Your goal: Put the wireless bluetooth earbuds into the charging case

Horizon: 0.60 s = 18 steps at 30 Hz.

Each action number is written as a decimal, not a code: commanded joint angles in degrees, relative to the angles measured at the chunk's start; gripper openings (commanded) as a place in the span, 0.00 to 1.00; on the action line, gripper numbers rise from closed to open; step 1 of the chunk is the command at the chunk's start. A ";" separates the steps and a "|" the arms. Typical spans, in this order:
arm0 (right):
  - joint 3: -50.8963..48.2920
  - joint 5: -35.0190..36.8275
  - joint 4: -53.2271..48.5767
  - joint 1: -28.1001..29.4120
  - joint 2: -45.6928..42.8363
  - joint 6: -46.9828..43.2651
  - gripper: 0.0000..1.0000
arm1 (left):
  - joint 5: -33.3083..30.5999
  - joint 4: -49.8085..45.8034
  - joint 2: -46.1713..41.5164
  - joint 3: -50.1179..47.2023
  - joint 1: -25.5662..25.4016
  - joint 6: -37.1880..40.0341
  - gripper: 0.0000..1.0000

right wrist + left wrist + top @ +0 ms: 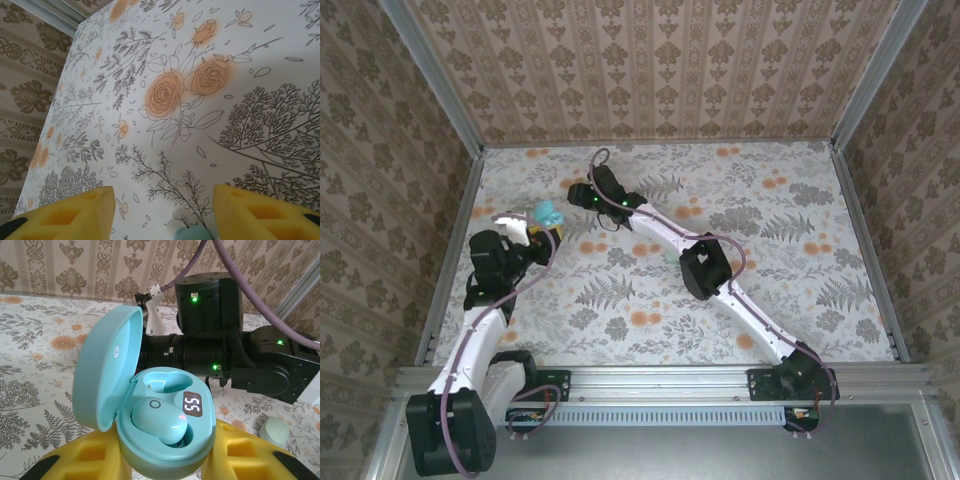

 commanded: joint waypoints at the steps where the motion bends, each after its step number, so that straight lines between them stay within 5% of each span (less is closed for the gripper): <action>1: 2.13 0.98 0.62 1.13 2.50 0.31 0.55 | 0.59 1.78 -1.72 -0.80 0.31 -1.31 0.06; 11: 2.43 0.07 -5.29 3.22 1.92 -0.06 0.51 | 0.12 0.83 -3.98 -0.89 0.34 -1.51 0.06; 18: 1.50 0.02 -11.57 4.43 0.56 -2.84 0.39 | -0.43 -1.84 -6.89 -1.23 0.35 -0.82 0.06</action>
